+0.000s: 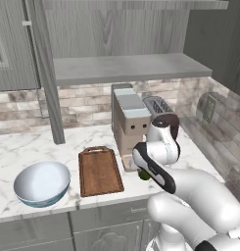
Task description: Open the cabinet. Place the bowl and condiment on the counter. Then place the lime and garlic on the cutting board.
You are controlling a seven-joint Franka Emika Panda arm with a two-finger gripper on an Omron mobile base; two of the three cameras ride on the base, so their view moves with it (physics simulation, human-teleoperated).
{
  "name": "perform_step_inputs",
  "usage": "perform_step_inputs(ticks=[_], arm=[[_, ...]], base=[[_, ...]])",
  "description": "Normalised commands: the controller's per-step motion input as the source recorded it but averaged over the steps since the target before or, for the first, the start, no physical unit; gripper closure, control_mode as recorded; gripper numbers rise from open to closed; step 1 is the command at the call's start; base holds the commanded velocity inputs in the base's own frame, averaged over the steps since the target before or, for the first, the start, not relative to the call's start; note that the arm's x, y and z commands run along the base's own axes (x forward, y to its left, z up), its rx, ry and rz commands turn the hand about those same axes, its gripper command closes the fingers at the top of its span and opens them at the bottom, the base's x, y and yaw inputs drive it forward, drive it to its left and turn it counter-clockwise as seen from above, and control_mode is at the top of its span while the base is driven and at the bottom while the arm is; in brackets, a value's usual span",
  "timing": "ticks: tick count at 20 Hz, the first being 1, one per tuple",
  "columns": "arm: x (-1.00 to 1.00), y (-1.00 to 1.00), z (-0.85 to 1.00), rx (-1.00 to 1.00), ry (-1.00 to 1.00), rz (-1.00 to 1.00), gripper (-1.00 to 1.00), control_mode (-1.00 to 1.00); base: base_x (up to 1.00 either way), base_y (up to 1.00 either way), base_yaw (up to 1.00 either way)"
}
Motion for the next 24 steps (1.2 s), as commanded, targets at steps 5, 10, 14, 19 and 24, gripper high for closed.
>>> perform_step_inputs(ticks=[5, 10, 14, 19, 24], arm=[[0.0, 0.0, 0.0, 0.0, 0.0, 0.0, -1.0, -1.0], [0.03, 0.0, -0.05, 0.0, 0.0, 0.0, -1.0, -1.0], [0.09, 0.0, -0.1, 0.0, 0.0, 0.0, -1.0, -1.0], [0.15, 0.0, -0.07, 0.0, 0.0, 0.0, -1.0, -1.0], [0.03, 0.0, -0.05, 0.0, 0.0, 0.0, -1.0, -1.0]], base=[[0.0, 0.0, 0.0], [0.0, 0.0, 0.0], [0.0, 0.0, 0.0], [0.0, 0.0, 0.0], [0.0, 0.0, 0.0]])
